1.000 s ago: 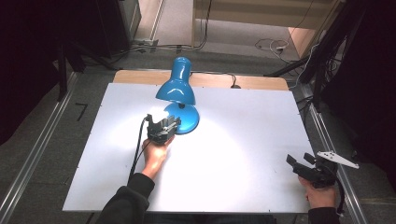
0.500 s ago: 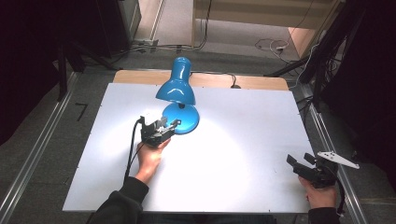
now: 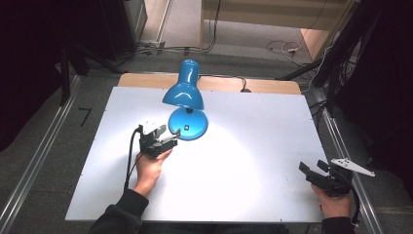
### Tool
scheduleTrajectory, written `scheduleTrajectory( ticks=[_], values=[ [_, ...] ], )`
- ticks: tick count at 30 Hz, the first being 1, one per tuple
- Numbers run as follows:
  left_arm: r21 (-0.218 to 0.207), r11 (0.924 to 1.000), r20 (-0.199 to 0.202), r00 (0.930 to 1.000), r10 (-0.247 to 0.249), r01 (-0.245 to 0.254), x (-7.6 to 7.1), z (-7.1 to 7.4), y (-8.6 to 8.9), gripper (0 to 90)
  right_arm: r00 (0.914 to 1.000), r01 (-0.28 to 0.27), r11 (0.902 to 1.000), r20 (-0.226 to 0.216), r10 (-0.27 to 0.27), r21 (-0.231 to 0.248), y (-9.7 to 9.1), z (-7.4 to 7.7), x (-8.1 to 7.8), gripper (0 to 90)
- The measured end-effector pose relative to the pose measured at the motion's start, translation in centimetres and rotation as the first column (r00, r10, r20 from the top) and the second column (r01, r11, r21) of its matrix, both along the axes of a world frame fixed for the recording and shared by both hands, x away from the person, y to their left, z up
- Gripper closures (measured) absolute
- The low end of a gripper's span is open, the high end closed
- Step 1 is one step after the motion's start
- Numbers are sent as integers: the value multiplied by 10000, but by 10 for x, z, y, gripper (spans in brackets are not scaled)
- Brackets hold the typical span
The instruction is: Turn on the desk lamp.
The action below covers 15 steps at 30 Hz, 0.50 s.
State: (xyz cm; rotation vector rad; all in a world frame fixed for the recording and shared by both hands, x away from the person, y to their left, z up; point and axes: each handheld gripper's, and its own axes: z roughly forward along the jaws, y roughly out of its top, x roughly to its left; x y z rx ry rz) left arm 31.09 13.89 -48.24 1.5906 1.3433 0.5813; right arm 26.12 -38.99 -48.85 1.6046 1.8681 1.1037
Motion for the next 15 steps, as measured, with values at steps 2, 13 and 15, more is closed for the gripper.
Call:
scheduleTrajectory(
  ticks=[2, 13, 15],
  values=[
    [36, 10000, 21, 10000, -51, 51, -3, 1, 1, 393, 10000, 0, 10000, 5, 0, 21, 0, 0, 0, 197],
    [119, 9999, -121, 9999, 38, -36, -10, 1, 11, 355, 10000, -7, 10000, -11, 7, 24, 0, 0, 0, 197],
    [143, 9998, -137, 9998, 107, -105, -12, 1, 13, 346, 10000, -21, 10000, 4, 21, 13, 0, 0, 0, 197]
  ],
)
